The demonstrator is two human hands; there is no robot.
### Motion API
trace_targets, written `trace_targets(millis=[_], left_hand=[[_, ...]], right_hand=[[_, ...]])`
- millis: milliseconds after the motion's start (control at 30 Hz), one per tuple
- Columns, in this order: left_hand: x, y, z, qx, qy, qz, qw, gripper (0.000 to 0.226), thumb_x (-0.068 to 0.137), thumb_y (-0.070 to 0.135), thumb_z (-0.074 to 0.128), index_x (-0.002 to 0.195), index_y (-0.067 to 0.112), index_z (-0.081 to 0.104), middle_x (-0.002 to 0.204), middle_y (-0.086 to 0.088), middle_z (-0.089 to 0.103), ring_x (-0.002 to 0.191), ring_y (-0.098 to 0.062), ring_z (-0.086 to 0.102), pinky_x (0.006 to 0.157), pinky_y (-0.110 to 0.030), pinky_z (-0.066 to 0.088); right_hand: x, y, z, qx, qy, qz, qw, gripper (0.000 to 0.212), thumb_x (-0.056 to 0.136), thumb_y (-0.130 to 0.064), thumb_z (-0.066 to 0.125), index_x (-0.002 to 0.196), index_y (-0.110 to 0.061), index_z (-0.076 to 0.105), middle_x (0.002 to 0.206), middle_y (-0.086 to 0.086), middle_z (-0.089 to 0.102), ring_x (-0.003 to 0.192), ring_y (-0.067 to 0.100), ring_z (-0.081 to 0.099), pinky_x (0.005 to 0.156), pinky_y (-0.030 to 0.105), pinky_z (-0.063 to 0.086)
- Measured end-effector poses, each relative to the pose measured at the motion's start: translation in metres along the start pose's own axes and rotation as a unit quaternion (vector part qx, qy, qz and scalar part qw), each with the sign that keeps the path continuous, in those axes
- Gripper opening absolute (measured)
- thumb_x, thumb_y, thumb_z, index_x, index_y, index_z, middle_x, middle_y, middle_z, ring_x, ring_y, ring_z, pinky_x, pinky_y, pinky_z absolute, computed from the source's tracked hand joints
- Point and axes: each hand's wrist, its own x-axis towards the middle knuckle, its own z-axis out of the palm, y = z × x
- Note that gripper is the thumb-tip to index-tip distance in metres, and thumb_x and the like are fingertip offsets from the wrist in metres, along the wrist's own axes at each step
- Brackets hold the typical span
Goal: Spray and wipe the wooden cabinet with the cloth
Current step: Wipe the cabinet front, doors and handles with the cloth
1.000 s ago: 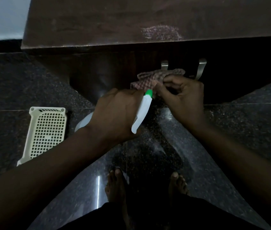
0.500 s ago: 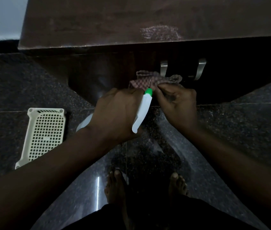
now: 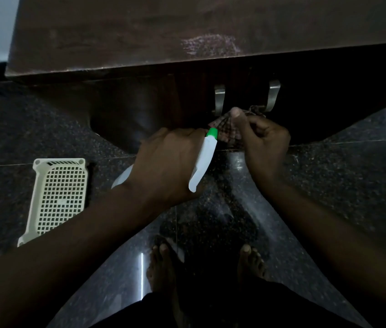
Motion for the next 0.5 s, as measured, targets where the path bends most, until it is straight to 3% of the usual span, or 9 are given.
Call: trace_targets(millis=[133,300,400,500], left_hand=[[0.004,0.003,0.002,0.032,-0.002,0.008,0.999,0.025,0.056,0.009,0.066,0.070,0.015,0.046,0.054,0.000,0.051,0.041,-0.024,0.044,0.050,-0.022,0.021],[0.009,0.007,0.002,0.017,0.000,0.019,1.000,0.035,0.048,0.009,0.068,0.075,0.015,0.046,0.055,0.000,0.052,0.041,-0.024,0.045,0.048,-0.015,0.011],[0.011,0.010,0.003,0.006,-0.010,0.013,1.000,0.034,0.050,0.009,0.067,0.077,0.015,0.048,0.056,0.000,0.053,0.043,-0.026,0.049,0.051,-0.021,0.026],[0.013,0.012,0.000,0.009,-0.014,0.006,1.000,0.033,0.050,0.010,0.070,0.076,0.014,0.050,0.058,0.000,0.054,0.045,-0.027,0.050,0.052,-0.022,0.024]], right_hand=[[0.003,0.000,0.010,0.033,0.056,0.054,0.996,0.026,0.087,-0.038,0.075,0.078,-0.013,0.078,0.071,0.002,0.073,0.070,0.019,0.071,0.067,0.038,0.058],[0.004,0.003,0.015,0.028,0.079,0.031,0.996,0.017,0.082,-0.027,0.080,0.075,-0.012,0.075,0.070,-0.008,0.072,0.070,0.007,0.071,0.068,0.025,0.057],[0.004,0.004,0.014,0.015,0.075,0.026,0.997,0.010,0.082,-0.024,0.079,0.077,-0.015,0.076,0.072,-0.007,0.073,0.072,0.009,0.071,0.067,0.032,0.059],[-0.001,0.000,0.008,0.028,0.074,0.034,0.996,0.008,0.082,-0.021,0.078,0.075,-0.020,0.074,0.072,-0.007,0.072,0.073,0.012,0.071,0.067,0.038,0.060]])
